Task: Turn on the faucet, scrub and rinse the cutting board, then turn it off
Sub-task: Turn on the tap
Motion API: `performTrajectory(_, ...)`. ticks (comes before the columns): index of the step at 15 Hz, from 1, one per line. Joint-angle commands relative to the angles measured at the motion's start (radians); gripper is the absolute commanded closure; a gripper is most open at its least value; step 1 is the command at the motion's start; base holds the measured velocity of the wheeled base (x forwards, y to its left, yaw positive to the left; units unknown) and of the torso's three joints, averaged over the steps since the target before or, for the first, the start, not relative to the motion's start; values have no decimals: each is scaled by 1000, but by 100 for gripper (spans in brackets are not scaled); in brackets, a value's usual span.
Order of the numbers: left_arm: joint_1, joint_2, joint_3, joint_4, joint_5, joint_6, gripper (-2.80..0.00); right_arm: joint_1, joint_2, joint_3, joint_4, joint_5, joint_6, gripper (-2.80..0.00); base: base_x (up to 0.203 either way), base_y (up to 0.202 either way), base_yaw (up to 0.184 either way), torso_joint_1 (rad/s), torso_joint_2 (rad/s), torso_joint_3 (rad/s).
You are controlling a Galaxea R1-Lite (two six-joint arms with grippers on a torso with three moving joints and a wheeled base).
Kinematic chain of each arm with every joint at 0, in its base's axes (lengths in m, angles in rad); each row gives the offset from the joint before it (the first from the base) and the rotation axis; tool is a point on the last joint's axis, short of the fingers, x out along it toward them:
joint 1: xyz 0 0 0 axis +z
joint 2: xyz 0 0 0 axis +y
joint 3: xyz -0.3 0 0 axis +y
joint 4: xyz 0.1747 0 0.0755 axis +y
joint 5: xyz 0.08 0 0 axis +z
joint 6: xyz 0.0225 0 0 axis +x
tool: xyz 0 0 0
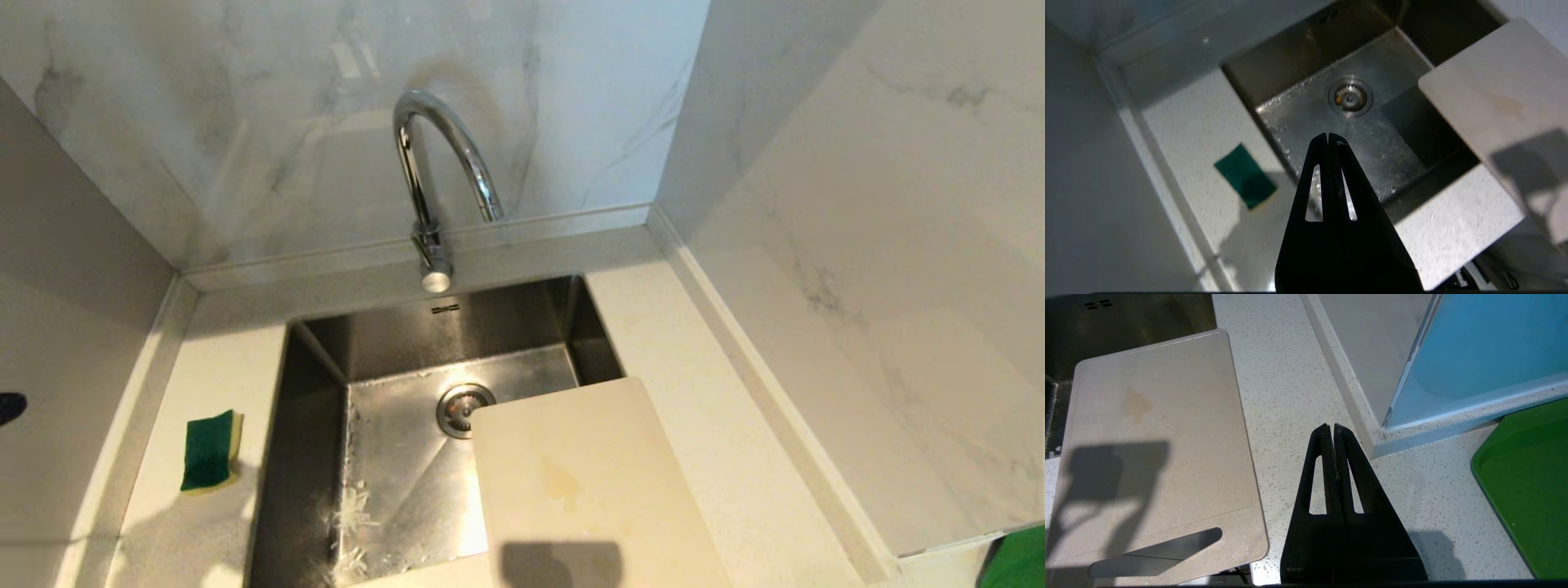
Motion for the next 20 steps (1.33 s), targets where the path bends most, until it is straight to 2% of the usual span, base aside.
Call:
performTrajectory(1,-46,209,-132,-3,-2,-14,0,0,1,0,1,0,0,0,0,0,0,0,0,0)
performTrajectory(4,-129,356,-295,-3,4,-77,0,0,2,0,0,0,0,0,0,0,0,0,0,0)
performTrajectory(6,-162,465,-399,-3,36,-112,0,0,1,0,-1,0,0,0,0,0,0,0,0,0)
performTrajectory(9,-201,627,-566,-3,97,-133,0,0,2,0,0,0,0,0,0,0,0,0,0,0)
performTrajectory(11,-226,708,-641,-3,137,-168,0,0,1,0,0,0,0,0,0,0,0,0,0,0)
performTrajectory(17,-237,986,-901,5,215,-277,0,0,1,0,0,0,0,0,0,0,0,0,0,0)
performTrajectory(20,-241,1050,-977,7,225,-322,0,0,2,0,1,0,1,0,0,0,0,0,0,0)
